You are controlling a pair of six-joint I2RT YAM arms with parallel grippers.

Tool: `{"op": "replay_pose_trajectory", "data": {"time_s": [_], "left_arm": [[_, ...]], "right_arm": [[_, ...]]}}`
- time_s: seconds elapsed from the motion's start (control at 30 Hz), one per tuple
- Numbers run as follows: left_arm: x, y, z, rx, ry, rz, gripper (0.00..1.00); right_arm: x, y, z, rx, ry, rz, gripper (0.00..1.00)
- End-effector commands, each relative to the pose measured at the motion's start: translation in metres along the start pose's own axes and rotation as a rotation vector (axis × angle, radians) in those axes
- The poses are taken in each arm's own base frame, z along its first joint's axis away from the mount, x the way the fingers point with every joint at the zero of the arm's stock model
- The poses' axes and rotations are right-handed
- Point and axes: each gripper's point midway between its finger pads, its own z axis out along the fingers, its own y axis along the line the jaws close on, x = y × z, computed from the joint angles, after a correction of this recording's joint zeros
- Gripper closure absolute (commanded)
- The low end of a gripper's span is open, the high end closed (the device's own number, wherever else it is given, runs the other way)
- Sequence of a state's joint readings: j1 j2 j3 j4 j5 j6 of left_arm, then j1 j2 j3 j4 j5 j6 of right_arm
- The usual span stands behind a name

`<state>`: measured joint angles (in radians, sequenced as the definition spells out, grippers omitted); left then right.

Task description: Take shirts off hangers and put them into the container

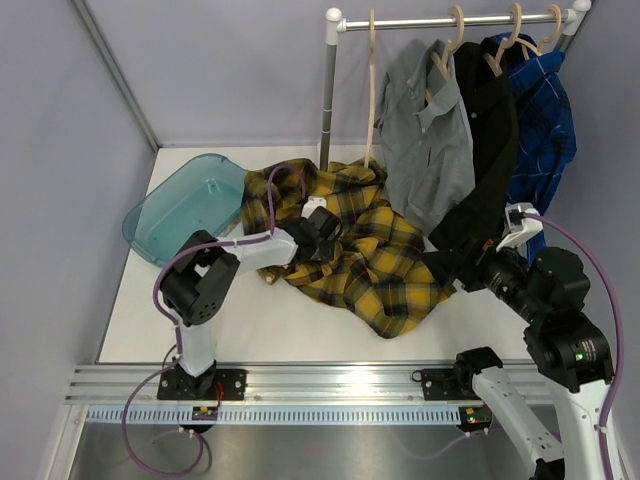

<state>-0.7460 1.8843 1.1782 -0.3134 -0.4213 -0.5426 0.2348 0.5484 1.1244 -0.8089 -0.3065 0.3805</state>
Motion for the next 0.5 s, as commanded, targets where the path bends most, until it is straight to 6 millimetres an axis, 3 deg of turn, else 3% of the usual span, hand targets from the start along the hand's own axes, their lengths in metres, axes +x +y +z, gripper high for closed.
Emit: {"op": "replay_pose_trajectory", "data": {"time_s": [0.0,0.07,0.1,0.17,0.2,0.27,0.37,0.4,0.47], "left_arm": [[0.000,-0.001,0.010,-0.026,-0.031,-0.092,0.23],[0.010,-0.002,0.014,-0.017,-0.012,-0.099,0.38],[0.014,-0.003,0.014,-0.006,-0.003,-0.100,0.53],[0.026,-0.003,0.016,0.009,0.023,-0.099,0.66],[0.030,-0.002,0.016,0.012,0.030,-0.102,0.85],[0.040,0.001,0.012,0.022,0.050,-0.105,1.00],[0.048,0.008,0.000,0.037,0.062,-0.105,1.00],[0.036,0.006,-0.017,0.072,0.035,-0.117,1.00],[0.033,0.012,-0.037,0.085,0.031,-0.098,1.00]], "right_arm": [[0.003,0.005,-0.002,-0.033,-0.001,-0.007,0.00],[0.003,0.005,-0.003,-0.037,-0.005,-0.010,0.00],[0.004,0.005,-0.003,-0.035,-0.005,-0.007,0.01],[0.004,0.005,-0.004,-0.036,-0.009,-0.010,0.01],[0.005,0.004,-0.004,-0.035,-0.005,-0.009,0.01],[0.007,0.004,-0.005,-0.033,-0.001,-0.012,0.01],[0.008,0.003,-0.006,-0.028,0.002,-0.012,0.00],[0.009,0.002,-0.006,-0.026,0.004,-0.011,0.00],[0.009,0.003,-0.007,-0.027,0.000,-0.009,0.00]]}}
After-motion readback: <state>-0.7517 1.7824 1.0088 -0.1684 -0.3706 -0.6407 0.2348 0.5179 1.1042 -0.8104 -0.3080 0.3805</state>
